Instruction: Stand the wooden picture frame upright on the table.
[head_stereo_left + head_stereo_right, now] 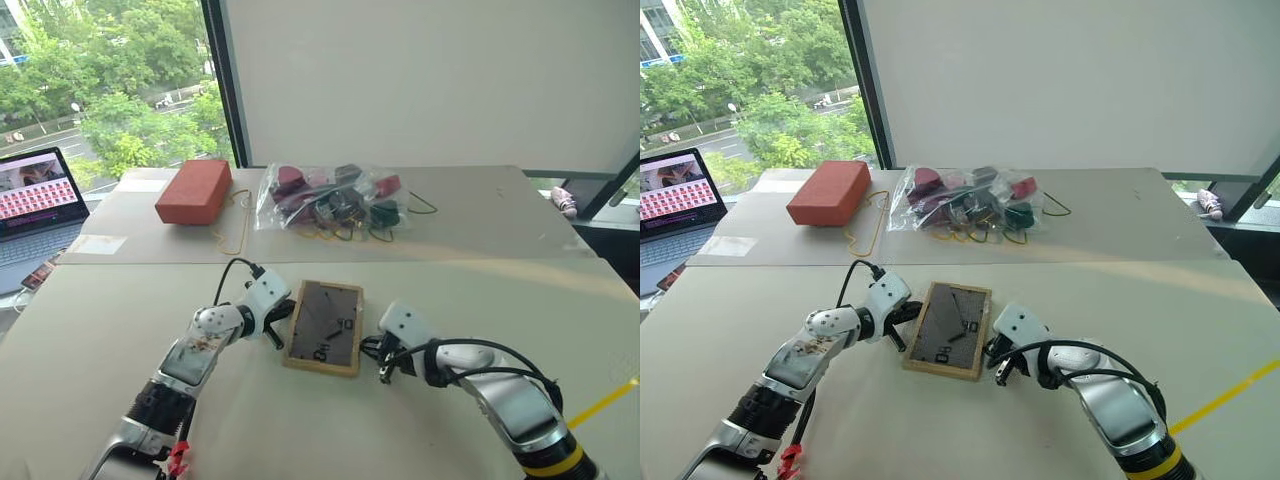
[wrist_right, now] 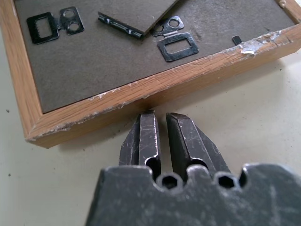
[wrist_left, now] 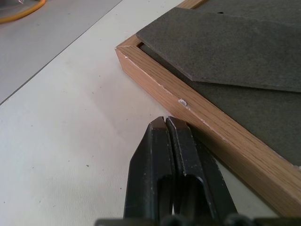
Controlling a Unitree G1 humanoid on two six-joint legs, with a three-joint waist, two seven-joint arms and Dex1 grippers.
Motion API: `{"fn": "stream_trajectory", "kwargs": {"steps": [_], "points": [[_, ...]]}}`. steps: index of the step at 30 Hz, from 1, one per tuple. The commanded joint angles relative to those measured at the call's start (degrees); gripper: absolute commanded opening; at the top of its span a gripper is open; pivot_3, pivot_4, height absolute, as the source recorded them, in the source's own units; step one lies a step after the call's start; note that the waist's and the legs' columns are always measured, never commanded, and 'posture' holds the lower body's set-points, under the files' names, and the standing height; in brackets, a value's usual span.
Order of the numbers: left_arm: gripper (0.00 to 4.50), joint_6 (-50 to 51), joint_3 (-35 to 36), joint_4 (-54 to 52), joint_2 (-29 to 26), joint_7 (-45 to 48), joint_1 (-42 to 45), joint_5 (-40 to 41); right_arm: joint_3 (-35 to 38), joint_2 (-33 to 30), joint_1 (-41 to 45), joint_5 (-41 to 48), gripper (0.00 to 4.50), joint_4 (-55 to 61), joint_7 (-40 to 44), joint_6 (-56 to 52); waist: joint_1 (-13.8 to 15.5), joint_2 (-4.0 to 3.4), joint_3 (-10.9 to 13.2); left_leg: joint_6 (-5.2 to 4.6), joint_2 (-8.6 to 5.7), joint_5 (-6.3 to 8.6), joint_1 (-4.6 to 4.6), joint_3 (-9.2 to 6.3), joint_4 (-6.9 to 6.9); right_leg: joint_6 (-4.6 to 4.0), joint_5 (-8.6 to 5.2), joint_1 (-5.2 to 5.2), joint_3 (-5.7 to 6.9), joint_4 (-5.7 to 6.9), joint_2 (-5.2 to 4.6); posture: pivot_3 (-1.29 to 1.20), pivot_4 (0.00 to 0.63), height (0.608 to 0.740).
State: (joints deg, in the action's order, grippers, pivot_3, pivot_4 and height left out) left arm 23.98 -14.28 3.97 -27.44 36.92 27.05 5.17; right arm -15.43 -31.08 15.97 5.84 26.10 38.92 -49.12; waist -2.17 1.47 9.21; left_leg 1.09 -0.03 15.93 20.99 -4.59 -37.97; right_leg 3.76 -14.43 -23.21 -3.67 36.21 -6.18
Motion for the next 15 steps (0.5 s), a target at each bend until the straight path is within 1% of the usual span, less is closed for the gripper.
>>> {"fn": "stream_trajectory", "kwargs": {"steps": [1, 3, 5, 7, 8, 11, 12, 13, 14, 15], "points": [[0.10, 0.45, 0.05, -2.19, -0.84, 1.63, -2.27, -0.52, 1.13, -0.44, 0.90, 0.14, 0.58, 0.43, -1.29, -0.79, -0.01, 0.00, 0.00, 0.00, 0.00, 0.00, 0.00, 0.00, 0.00, 0.00, 0.00, 0.00, 0.00, 0.00, 0.00, 0.00, 0.150, 0.740], [0.10, 0.77, 2.31, -4.95, -4.05, 2.66, -5.41, -0.34, 2.03, -2.23, 0.72, -0.95, 0.58, -1.40, -1.61, 0.21, -0.31, -0.01, 0.00, 0.00, 0.00, 0.00, 0.00, 0.00, 0.00, 0.00, 0.00, -0.01, 0.00, 0.01, 0.00, 0.00, 0.150, 0.740], [0.10, -1.73, 5.22, -7.35, -8.31, 3.71, -9.50, -0.82, 3.25, -3.60, 0.56, -1.16, 0.58, -3.22, -1.58, 1.15, -0.63, -0.01, 0.00, -0.02, 0.01, 0.01, -0.01, 0.00, 0.01, 0.00, 0.00, -0.04, 0.00, 0.01, 0.00, 0.00, 0.150, 0.740], [0.10, -8.99, 7.60, -7.37, -11.79, 4.00, -12.85, -2.19, 3.87, -4.44, 0.49, -1.00, 0.58, -4.53, -1.54, 2.17, -0.71, -0.03, -0.01, -0.05, 0.04, 0.03, -0.04, 0.02, 0.04, -0.01, 0.00, -0.06, -0.01, 0.01, 0.01, 0.00, 0.150, 0.740], [0.10, -14.90, 7.94, -5.97, -13.35, 3.37, -13.98, -4.04, 4.11, -4.44, 0.54, -0.76, 0.58, -5.02, -1.64, 2.49, -0.62, -0.03, -0.01, -0.04, 0.04, 0.02, -0.07, 0.02, 0.05, -0.01, -0.01, -0.05, -0.01, 0.02, 0.01, 0.00, 0.150, 0.740], [0.87, -39.21, 5.60, 0.05, -18.17, 2.06, -15.53, -11.50, 3.94, -3.77, 0.62, -0.07, 0.58, -5.53, -1.53, 3.14, -0.16, -0.02, -0.01, 0.00, 0.04, 0.00, -0.09, 0.03, 0.05, -0.01, 0.00, 0.00, -0.01, -0.01, 0.01, 0.00, 0.150, 0.740], [1.14, -44.54, 5.03, 1.84, -18.84, 1.75, -15.47, -12.89, 3.89, -3.49, 0.64, 0.13, 0.58, -5.54, -1.51, 3.24, -0.06, -0.03, -0.01, 0.03, 0.04, -0.02, -0.09, 0.04, 0.05, -0.02, 0.00, 0.02, -0.01, -0.03, -0.01, 0.00, 0.150, 0.740], [1.64, -53.33, 3.25, 5.00, -20.29, -1.65, -14.44, -18.39, 3.83, -2.88, 0.86, 0.54, 0.58, -5.37, -1.53, 2.89, 0.00, -0.03, -0.01, 0.04, 0.04, -0.02, -0.08, 0.05, 0.05, -0.02, 0.00, 0.03, -0.01, -0.06, -0.01, 0.00, 0.150, 0.740], [1.98, -63.27, 1.17, 8.36, -21.48, -6.27, -12.80, -25.31, 4.25, -1.49, 1.16, 1.82, 0.58, -4.77, -1.54, 1.95, 0.03, -0.03, -0.01, 0.04, 0.03, -0.02, -0.09, 0.06, 0.05, -0.02, 0.01, 0.04, -0.01, -0.06, -0.02, 0.00, 0.150, 0.740], [2.02, -70.81, -1.14, 12.16, -21.98, -12.52, -10.56, -32.75, 4.78, 0.04, 1.48, 3.78, 0.58, -3.76, -1.23, -0.06, 0.07, -0.03, -0.01, 0.04, 0.03, -0.02, -0.08, 0.05, 0.05, -0.02, 0.01, 0.04, -0.01, -0.05, -0.02, 0.00, 0.150, 0.740]]}}
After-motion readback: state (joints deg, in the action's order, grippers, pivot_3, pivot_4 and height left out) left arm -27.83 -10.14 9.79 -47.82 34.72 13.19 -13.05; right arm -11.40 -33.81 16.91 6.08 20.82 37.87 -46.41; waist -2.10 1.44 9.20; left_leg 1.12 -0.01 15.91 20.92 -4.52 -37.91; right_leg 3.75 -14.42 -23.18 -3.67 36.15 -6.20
